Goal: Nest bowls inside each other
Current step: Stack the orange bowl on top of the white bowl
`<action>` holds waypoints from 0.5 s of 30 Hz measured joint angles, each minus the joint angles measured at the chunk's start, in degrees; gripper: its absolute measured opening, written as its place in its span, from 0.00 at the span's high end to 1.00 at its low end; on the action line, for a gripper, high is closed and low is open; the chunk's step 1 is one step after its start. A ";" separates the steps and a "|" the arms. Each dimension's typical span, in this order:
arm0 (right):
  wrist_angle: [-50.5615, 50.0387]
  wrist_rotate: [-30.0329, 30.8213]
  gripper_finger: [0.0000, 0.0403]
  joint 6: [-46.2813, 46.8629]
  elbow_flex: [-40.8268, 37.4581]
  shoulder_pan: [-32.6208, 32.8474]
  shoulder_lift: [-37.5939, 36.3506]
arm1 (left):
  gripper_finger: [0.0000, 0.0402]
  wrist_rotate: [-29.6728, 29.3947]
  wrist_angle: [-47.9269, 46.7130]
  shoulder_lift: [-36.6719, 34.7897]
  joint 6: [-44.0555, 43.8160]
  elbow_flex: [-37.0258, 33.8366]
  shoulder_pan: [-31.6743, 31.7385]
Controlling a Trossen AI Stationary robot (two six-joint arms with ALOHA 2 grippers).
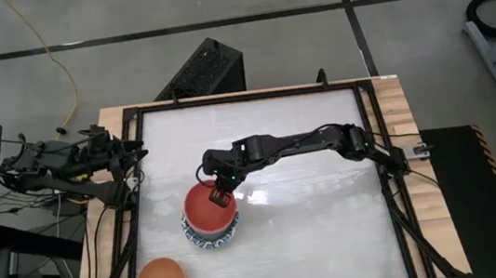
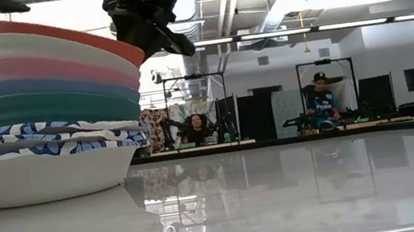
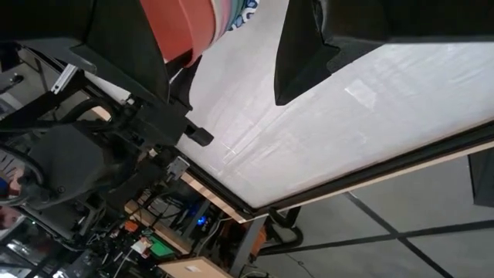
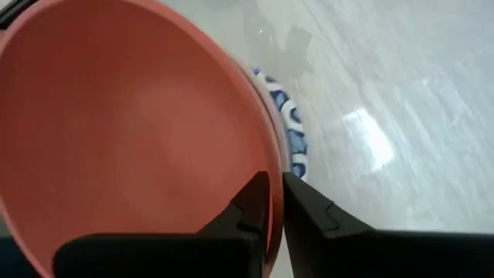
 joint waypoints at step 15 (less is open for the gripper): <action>-0.14 -2.65 0.62 -3.12 0.00 0.24 -0.55 | 0.44 0.00 0.00 0.00 0.00 0.00 -0.01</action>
